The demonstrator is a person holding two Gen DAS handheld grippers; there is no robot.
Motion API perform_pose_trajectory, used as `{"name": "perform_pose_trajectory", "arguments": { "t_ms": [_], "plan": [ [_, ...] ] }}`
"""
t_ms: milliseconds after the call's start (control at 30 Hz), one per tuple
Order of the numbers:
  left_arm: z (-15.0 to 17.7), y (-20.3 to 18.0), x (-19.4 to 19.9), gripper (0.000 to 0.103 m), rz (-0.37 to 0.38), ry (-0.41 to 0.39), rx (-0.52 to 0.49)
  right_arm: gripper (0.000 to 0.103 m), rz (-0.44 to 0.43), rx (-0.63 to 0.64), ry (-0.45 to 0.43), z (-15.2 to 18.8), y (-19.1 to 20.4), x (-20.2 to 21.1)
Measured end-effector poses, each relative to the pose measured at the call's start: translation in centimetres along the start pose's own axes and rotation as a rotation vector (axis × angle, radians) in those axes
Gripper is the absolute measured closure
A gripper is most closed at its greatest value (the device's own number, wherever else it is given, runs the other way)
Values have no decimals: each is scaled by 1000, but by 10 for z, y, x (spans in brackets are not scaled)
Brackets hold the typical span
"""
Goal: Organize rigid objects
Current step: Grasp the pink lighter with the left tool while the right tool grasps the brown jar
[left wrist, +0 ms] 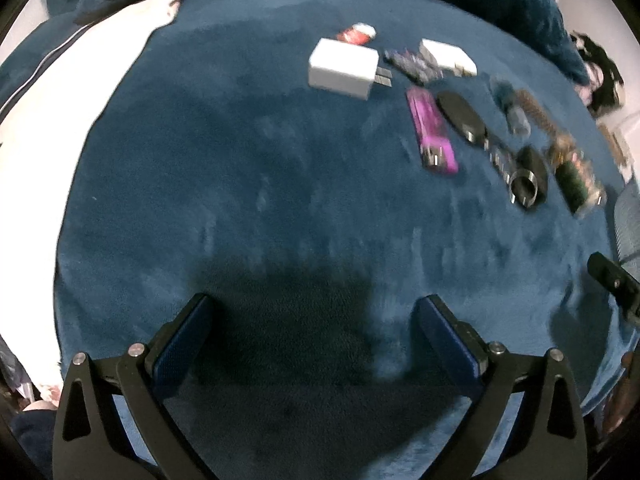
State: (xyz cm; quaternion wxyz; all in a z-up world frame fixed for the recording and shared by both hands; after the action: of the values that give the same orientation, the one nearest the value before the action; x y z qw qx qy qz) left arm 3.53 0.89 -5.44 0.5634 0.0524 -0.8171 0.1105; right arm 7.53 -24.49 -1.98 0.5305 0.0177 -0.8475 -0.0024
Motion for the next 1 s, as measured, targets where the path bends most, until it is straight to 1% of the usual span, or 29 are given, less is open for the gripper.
{"name": "perform_pose_trajectory", "arguments": {
  "t_ms": [67, 133, 233, 267, 333, 433, 467, 533, 600, 633, 667, 700, 733, 767, 833, 900, 933, 967, 1000],
  "plan": [
    [-14, -1, 11, 1, 3, -36, 5, 0, -9, -3, -11, -16, 0, 3],
    [-29, -5, 17, 1, 17, -56, 0, 1, -22, -7, -23, -34, 5, 4],
    [-50, -13, 22, 3, 38, -71, -2, 1, -34, -6, -24, -56, 10, -1],
    [-57, -20, 21, 5, 46, -70, -7, 1, -30, -6, -23, -63, 11, -3],
    [-68, -28, 19, 7, 53, -61, -21, 2, -14, -4, -16, -75, 8, -5],
    [-84, -47, 8, 13, 64, -29, -59, 13, -9, -3, 26, -88, 6, -18],
    [-87, -48, 3, 15, 62, -15, -67, 20, -16, -4, 44, -90, 7, -23],
    [-93, -58, -7, 17, 63, 16, -81, 25, -21, -1, 78, -91, 7, -31],
    [-95, -63, -13, 23, 65, 42, -87, 30, -25, 7, 106, -90, 7, -39],
    [-97, -65, -18, 28, 58, 60, -91, 35, -25, 9, 116, -91, 7, -41],
    [-98, -65, -21, 41, 56, 70, -91, 36, -26, 10, 125, -91, 7, -44],
    [-99, -67, -28, 49, 54, 96, -87, 36, -28, 6, 138, -89, 6, -47],
    [-99, -69, -36, 54, 63, 129, -79, 36, -33, 0, 149, -88, 5, -51],
    [-98, -71, -39, 60, 69, 141, -75, 37, -35, -2, 157, -87, 4, -53],
    [-102, -73, -49, 61, 53, 157, -83, 42, -42, -6, 181, -84, 3, -61],
    [-107, -76, -54, 63, 50, 161, -91, 42, -48, -13, 207, -80, 3, -69],
    [-109, -77, -55, 71, 54, 161, -96, 44, -46, -10, 210, -79, 2, -71],
    [-111, -77, -54, 82, 61, 158, -104, 47, -42, -5, 211, -79, 3, -72],
    [-112, -76, -53, 82, 69, 157, -103, 50, -40, 1, 205, -78, 3, -72]
  ]
}}
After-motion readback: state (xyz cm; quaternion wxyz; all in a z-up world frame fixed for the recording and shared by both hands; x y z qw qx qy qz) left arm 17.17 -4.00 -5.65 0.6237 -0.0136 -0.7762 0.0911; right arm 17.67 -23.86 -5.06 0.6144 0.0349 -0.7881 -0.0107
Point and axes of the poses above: each gripper's, at about its wrist camera, not at the fingertips, and x roughly against the way its jaws point, y to its left, z to its underside, the point moved 8 cm from there along -x, roughly the way its jaws point, and after that the axes turned 1 degree about x, right-handed, at the moved point
